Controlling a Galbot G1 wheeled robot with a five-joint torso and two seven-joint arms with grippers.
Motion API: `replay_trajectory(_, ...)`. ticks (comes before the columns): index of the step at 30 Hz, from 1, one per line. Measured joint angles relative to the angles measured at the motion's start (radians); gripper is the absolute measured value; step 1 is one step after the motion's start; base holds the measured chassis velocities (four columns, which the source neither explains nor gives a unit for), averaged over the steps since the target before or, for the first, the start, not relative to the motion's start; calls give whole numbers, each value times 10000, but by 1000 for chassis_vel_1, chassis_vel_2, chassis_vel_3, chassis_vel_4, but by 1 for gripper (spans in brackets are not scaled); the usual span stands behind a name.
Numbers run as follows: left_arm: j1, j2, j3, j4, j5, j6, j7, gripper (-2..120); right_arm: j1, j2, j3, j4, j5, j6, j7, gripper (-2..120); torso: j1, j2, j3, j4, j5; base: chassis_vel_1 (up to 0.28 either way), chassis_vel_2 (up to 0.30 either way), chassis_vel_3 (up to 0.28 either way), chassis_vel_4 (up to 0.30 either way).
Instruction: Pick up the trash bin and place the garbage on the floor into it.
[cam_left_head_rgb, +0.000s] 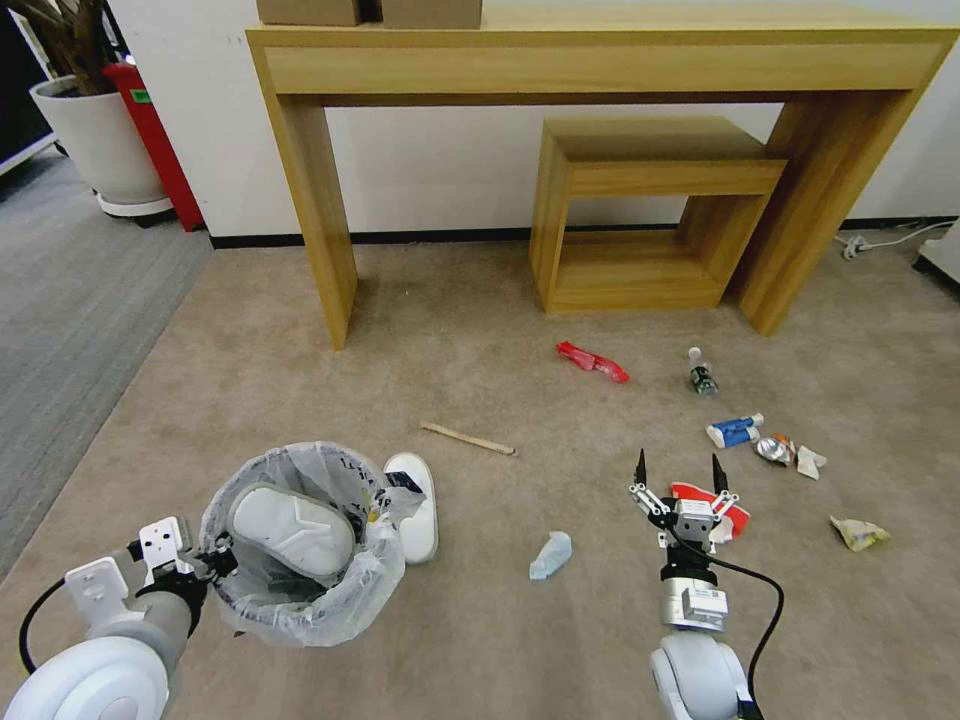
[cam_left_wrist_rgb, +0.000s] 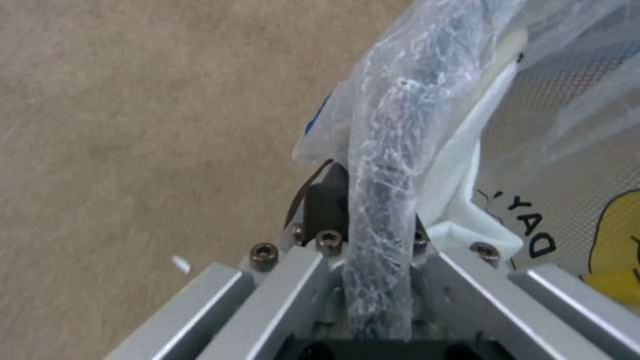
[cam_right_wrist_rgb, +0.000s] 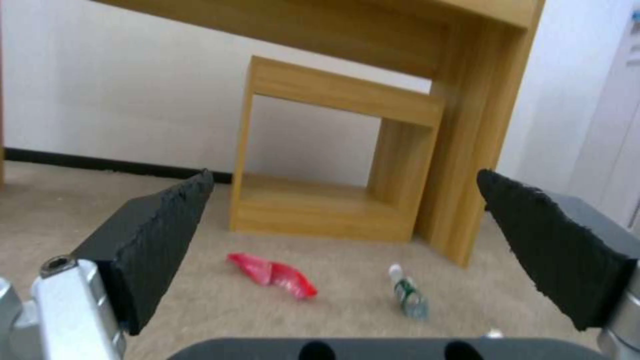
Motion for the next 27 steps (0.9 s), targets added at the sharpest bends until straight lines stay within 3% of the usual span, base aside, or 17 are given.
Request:
replay_trajectory(15, 95, -4, 89, -11, 109, -80, -1, 0, 217, 35, 20, -234, 125, 367, -164, 100, -1, -1, -2, -1, 0, -28, 32, 27, -43)
replay_trajectory(27, 125, 3, 157, -20, 212, -117, 18, 0, 224, 29, -47, -210, 124, 215, -182, 100, -1, -1, -2, 0, -1, 153, 157, -150, -155)
